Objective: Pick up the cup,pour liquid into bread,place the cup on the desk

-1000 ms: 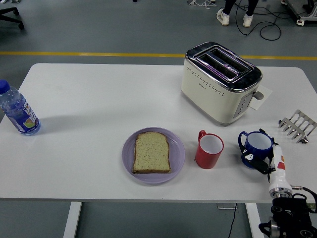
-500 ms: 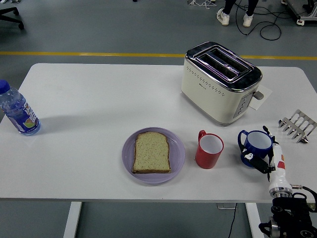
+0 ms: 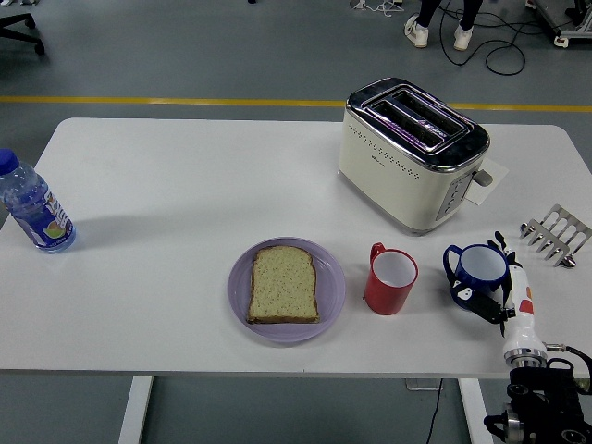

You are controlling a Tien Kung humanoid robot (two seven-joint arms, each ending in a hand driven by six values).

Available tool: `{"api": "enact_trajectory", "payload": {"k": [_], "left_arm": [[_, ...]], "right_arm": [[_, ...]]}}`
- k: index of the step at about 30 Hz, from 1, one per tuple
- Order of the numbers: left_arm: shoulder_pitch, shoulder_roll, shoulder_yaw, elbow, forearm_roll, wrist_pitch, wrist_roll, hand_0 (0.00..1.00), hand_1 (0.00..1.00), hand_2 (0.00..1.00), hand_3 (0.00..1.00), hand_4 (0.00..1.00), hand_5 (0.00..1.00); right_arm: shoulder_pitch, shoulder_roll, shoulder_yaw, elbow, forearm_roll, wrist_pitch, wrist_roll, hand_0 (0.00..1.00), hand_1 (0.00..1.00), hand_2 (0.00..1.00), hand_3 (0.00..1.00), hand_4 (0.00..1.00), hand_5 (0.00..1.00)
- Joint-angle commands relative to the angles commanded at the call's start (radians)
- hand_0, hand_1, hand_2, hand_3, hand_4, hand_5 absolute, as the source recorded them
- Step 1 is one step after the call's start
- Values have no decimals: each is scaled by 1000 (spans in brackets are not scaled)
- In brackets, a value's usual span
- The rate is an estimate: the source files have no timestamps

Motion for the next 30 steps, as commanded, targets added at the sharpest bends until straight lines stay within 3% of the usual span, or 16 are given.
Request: {"api": "enact_trajectory", "payload": {"k": [21, 30], "left_arm": [[5, -1, 6, 1, -1, 0, 0, 633, 644, 653, 505, 241, 855], [10, -2, 13, 1, -2, 0, 1, 634, 643, 653, 505, 241, 856]], "right_arm": [[-44, -12, 52, 102, -62, -8, 10, 940, 822, 944, 998, 909, 2], [-80, -29, 90, 270, -129, -31, 9, 937, 815, 942, 998, 914, 2]]}}
